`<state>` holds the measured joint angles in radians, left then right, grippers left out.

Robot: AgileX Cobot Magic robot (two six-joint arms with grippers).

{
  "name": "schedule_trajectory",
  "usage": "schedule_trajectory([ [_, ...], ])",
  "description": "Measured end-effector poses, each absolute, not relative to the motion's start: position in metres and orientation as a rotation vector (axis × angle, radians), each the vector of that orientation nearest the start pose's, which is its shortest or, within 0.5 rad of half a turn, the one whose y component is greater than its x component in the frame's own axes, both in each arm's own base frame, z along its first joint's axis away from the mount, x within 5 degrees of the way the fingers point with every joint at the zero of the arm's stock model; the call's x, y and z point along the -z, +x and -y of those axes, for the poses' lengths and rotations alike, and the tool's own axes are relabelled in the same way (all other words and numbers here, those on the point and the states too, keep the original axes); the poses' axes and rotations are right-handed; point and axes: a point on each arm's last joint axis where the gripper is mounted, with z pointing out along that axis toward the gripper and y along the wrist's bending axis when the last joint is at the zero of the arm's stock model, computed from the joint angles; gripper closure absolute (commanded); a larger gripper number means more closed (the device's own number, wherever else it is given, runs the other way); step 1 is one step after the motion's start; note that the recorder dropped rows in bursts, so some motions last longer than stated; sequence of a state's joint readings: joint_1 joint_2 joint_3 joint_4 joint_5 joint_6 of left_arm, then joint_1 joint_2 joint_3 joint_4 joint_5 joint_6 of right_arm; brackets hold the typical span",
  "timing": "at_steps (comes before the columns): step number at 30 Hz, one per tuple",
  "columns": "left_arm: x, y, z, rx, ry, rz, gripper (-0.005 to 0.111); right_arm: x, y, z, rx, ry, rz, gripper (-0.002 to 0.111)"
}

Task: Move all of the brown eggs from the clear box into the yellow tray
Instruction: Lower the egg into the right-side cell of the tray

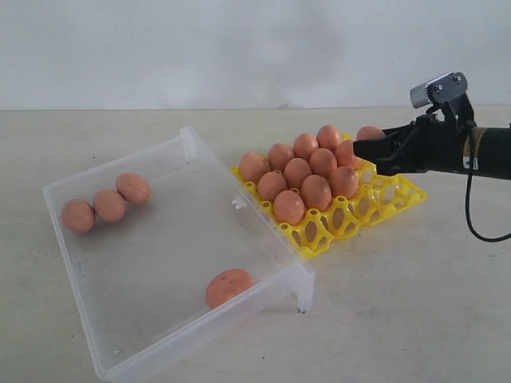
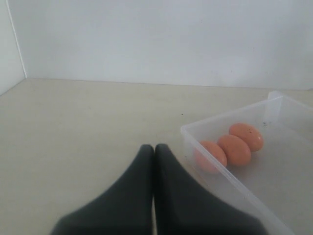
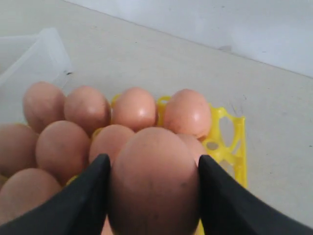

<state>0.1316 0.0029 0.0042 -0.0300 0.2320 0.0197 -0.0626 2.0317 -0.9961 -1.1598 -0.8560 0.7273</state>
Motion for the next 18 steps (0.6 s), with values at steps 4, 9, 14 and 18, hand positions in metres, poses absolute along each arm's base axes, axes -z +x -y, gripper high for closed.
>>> schedule_trajectory([
  [4, -0.191, 0.055, -0.007, -0.084, -0.116, -1.719, 0.111, -0.134, 0.387, -0.037, -0.566, -0.603, -1.879, 0.109],
  [9, -0.191, 0.055, -0.007, -0.084, -0.116, -1.719, 0.111, -0.120, 0.387, -0.038, -0.588, -0.584, -1.920, 0.109],
  [14, -0.191, 0.055, -0.007, -0.084, -0.116, -1.719, 0.111, -0.109, 0.387, -0.038, -0.610, -0.565, -1.952, 0.107],
  [18, -0.191, 0.055, -0.007, -0.084, -0.116, -1.719, 0.111, -0.106, 0.387, -0.037, -0.610, -0.561, -1.962, 0.088],
])
